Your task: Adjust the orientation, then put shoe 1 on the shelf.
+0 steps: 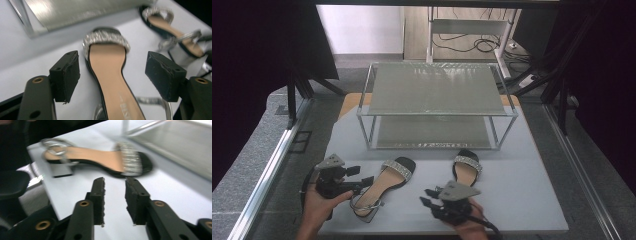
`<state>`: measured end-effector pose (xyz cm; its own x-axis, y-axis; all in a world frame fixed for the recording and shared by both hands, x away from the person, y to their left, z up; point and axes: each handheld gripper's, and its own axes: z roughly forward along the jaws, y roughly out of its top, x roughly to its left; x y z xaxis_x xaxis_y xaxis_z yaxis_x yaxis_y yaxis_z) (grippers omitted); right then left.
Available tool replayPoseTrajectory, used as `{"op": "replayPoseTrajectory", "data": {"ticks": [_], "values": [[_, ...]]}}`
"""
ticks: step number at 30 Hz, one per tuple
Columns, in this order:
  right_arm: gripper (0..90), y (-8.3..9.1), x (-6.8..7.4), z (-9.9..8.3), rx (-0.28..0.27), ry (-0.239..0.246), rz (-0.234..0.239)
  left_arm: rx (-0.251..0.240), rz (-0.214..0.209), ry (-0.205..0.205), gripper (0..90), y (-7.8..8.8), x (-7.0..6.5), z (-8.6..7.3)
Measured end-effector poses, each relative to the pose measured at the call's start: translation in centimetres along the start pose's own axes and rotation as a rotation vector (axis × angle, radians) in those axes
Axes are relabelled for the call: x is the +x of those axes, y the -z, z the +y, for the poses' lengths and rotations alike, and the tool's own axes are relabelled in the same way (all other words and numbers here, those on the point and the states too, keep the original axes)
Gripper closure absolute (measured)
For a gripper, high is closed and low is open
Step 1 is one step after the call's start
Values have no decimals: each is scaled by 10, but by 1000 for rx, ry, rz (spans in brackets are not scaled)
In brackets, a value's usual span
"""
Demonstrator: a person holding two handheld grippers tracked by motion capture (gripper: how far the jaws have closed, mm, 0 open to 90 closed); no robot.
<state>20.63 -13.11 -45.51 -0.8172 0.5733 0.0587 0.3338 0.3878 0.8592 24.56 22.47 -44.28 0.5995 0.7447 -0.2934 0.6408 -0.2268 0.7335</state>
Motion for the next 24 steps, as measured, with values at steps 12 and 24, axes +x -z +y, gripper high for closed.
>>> {"op": "replayPoseTrajectory", "data": {"ticks": [12, 24], "values": [[537, 44, -59, -25, -35, -106, -148, 102, -24, -6, 283, -1, -7, 18], [528, 63, -72, -26, -87, -156, -225, 257, 42, -18, 295, -31, -6, 30]]}}
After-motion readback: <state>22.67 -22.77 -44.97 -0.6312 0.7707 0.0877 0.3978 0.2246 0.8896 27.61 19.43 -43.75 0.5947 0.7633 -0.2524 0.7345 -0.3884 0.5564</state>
